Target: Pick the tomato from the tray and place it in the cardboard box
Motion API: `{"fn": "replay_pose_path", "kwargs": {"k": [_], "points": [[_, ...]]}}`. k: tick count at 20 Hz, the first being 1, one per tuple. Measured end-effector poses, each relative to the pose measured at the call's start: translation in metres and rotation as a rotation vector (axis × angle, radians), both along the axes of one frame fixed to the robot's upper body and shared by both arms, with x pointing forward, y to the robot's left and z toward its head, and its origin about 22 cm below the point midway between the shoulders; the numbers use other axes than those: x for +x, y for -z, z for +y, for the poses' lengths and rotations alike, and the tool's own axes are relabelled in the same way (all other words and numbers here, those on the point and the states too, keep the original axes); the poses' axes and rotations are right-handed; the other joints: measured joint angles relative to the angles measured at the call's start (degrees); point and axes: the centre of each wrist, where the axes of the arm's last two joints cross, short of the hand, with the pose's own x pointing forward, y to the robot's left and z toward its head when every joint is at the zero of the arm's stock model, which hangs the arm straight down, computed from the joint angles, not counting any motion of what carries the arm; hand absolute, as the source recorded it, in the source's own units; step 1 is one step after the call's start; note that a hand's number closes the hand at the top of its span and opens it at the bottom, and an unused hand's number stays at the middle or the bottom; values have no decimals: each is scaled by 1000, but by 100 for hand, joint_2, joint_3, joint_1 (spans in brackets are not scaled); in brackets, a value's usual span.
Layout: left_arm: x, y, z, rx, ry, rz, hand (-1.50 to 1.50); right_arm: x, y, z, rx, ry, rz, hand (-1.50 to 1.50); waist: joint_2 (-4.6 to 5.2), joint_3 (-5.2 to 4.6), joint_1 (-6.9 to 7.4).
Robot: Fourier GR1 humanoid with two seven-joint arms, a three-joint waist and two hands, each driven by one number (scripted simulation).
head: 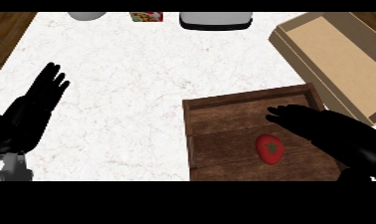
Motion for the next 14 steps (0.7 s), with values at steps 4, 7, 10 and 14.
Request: {"fn": "replay_pose_path", "kwargs": {"k": [4, 7, 10, 14], "points": [[-3, 0, 3, 2, 4, -6, 0, 2, 5, 5, 29, -16, -8, -150, 1, 1, 5], [-4, 3, 2, -2, 3, -5, 0, 4, 1, 11, 37, -26, -24, -150, 0, 0, 5], [-5, 2, 5, 0, 4, -7, 0, 3, 6, 14, 29, -36, -41, -150, 0, 0, 6], [-3, 3, 4, 1, 1, -11, 0, 0, 11, 24, -8, -35, -54, -150, 0, 0, 3]]}}
